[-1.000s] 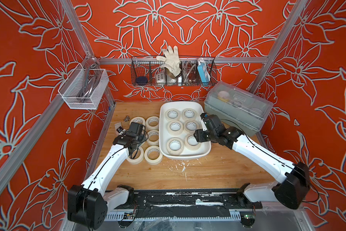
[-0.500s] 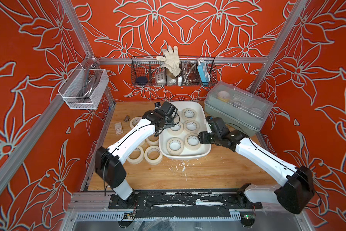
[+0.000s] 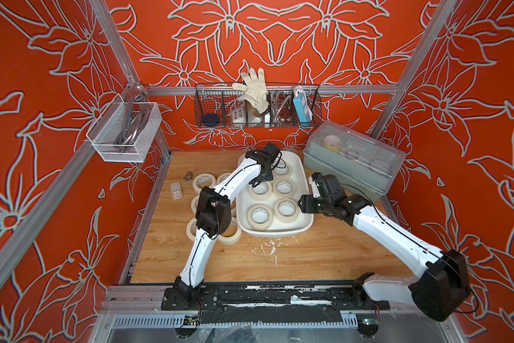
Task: Take out the art tape in the storage box
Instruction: Pick up the art tape from the storage box.
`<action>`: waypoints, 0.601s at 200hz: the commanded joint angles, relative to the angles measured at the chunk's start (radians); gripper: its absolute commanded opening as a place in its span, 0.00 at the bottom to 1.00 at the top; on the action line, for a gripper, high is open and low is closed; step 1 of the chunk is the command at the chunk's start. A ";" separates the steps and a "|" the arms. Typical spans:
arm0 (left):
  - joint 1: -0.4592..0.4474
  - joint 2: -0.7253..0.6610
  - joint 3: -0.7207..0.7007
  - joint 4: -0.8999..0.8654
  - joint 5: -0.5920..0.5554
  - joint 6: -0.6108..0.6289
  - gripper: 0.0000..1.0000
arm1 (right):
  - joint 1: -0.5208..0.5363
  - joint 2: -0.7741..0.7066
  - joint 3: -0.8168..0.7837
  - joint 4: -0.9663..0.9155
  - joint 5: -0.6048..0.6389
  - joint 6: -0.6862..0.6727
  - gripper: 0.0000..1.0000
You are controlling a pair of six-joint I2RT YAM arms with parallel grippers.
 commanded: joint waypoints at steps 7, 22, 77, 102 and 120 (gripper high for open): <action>0.038 0.086 0.116 -0.051 -0.019 -0.088 0.64 | -0.010 -0.012 -0.024 0.016 -0.027 0.017 0.67; 0.052 0.117 0.125 -0.045 -0.049 -0.154 0.61 | -0.011 -0.011 -0.029 0.022 -0.030 0.019 0.67; 0.095 0.209 0.179 -0.005 -0.043 -0.240 0.61 | -0.017 -0.003 -0.036 0.035 -0.040 0.022 0.67; 0.106 0.237 0.181 0.031 -0.026 -0.255 0.61 | -0.021 -0.002 -0.038 0.038 -0.042 0.023 0.67; 0.115 0.249 0.157 0.065 -0.021 -0.278 0.59 | -0.024 -0.002 -0.038 0.041 -0.043 0.027 0.67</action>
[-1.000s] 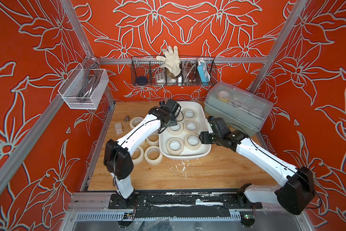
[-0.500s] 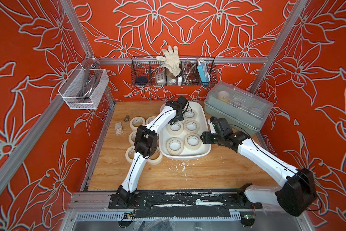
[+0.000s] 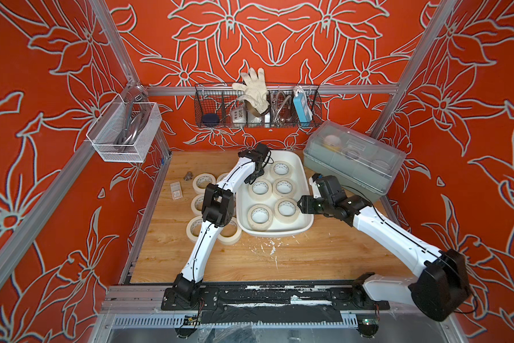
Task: Take out the art tape in the storage box
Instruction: Pick up the art tape from the storage box.
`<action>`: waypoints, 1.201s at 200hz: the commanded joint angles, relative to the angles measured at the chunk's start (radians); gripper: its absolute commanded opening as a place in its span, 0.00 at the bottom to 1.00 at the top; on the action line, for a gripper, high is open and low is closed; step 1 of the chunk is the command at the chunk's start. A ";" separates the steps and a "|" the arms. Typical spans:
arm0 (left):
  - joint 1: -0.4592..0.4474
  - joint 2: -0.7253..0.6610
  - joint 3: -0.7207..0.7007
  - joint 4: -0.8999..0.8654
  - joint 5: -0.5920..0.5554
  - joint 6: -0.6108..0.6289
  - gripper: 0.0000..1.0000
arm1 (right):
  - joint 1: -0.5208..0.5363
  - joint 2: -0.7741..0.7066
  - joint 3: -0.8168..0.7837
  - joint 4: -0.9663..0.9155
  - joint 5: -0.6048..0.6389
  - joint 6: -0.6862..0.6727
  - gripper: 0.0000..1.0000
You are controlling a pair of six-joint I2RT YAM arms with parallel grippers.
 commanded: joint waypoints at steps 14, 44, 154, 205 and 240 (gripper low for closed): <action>0.013 0.033 -0.030 0.071 0.013 -0.056 0.53 | -0.010 -0.005 -0.012 0.014 -0.011 0.015 0.67; 0.013 0.037 -0.043 0.103 0.007 -0.063 0.37 | -0.013 -0.011 -0.004 0.013 -0.016 0.015 0.67; -0.037 -0.306 -0.278 0.214 -0.125 0.124 0.11 | -0.030 -0.015 0.021 -0.011 -0.009 0.002 0.68; -0.125 -0.465 -0.420 0.239 -0.129 0.366 0.05 | -0.032 0.003 0.096 -0.047 0.020 -0.012 0.67; -0.212 -0.540 -0.473 0.206 -0.078 0.523 0.00 | -0.033 0.027 0.161 -0.068 0.018 -0.025 0.67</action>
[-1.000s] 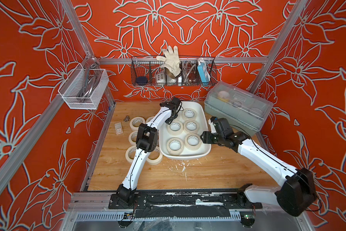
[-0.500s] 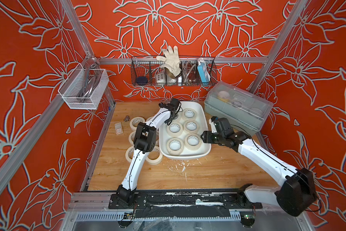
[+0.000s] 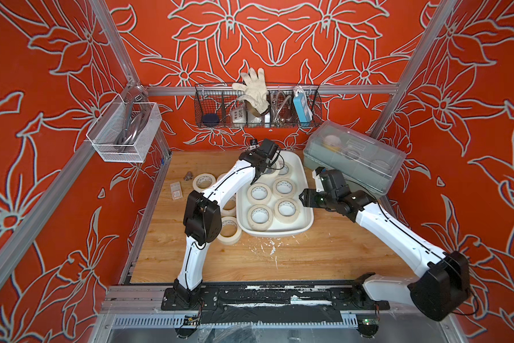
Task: Take out the art tape in the storage box
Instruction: Pick up the art tape from the storage box.
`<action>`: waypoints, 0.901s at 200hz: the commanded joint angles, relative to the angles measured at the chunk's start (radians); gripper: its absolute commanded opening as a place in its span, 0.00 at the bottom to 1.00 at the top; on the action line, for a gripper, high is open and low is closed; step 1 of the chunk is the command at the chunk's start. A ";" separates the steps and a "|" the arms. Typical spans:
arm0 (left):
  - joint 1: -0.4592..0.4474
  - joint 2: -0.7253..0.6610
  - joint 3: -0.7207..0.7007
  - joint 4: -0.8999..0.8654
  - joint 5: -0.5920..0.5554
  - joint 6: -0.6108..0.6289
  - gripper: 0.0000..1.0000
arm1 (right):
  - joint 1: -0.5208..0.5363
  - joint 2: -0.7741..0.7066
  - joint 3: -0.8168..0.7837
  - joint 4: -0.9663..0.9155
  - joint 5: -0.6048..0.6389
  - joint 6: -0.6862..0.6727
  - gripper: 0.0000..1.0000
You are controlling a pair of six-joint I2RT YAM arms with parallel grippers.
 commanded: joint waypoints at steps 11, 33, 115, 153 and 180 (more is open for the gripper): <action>-0.072 -0.078 -0.068 -0.014 0.070 0.190 0.00 | -0.006 0.025 0.071 -0.036 0.013 -0.024 0.67; -0.109 -0.120 -0.123 -0.012 0.132 0.233 0.00 | -0.004 0.030 0.092 -0.046 0.011 -0.027 0.67; -0.201 -0.224 -0.266 0.036 0.225 0.226 0.00 | -0.005 0.068 0.058 -0.009 -0.031 -0.003 0.66; -0.219 -0.233 -0.276 0.044 0.241 0.209 0.00 | -0.004 0.096 0.054 0.005 -0.038 0.005 0.65; -0.221 -0.244 -0.290 0.057 0.245 0.196 0.00 | -0.004 0.117 0.047 0.012 -0.044 0.010 0.64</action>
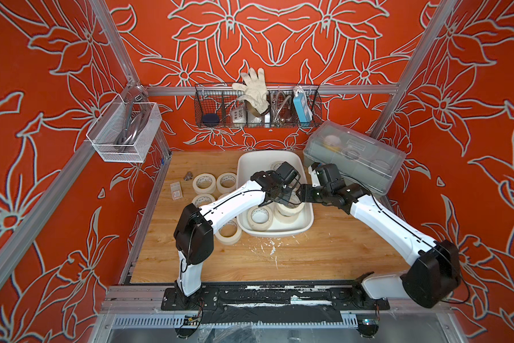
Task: Take out the art tape in the storage box
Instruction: Pick up the art tape from the storage box.
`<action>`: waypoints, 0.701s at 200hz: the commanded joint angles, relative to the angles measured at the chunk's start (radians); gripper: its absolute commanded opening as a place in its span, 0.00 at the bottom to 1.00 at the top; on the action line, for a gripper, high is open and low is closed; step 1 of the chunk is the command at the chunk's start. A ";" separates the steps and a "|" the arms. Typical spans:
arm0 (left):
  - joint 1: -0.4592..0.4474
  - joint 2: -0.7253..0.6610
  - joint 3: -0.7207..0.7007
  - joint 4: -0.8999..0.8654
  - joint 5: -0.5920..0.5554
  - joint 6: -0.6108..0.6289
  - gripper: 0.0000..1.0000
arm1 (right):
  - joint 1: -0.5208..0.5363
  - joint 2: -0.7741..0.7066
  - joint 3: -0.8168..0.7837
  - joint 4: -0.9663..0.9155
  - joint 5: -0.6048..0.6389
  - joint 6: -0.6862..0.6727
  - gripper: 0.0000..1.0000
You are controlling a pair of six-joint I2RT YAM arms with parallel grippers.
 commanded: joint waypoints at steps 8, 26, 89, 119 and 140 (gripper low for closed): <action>-0.004 -0.055 -0.013 0.041 0.016 -0.020 0.00 | -0.003 0.027 -0.022 0.019 -0.018 0.016 0.63; -0.005 -0.054 -0.010 0.043 0.015 -0.018 0.00 | -0.003 0.038 -0.029 0.029 -0.019 0.012 0.63; -0.005 -0.050 0.006 0.033 0.004 -0.013 0.00 | -0.003 0.090 -0.030 0.040 -0.021 0.005 0.53; -0.005 -0.048 0.013 0.016 0.003 -0.021 0.00 | -0.003 0.085 -0.024 0.045 -0.021 -0.008 0.22; -0.005 -0.069 0.020 -0.004 0.042 -0.047 0.14 | -0.003 0.080 -0.013 0.027 -0.004 -0.018 0.05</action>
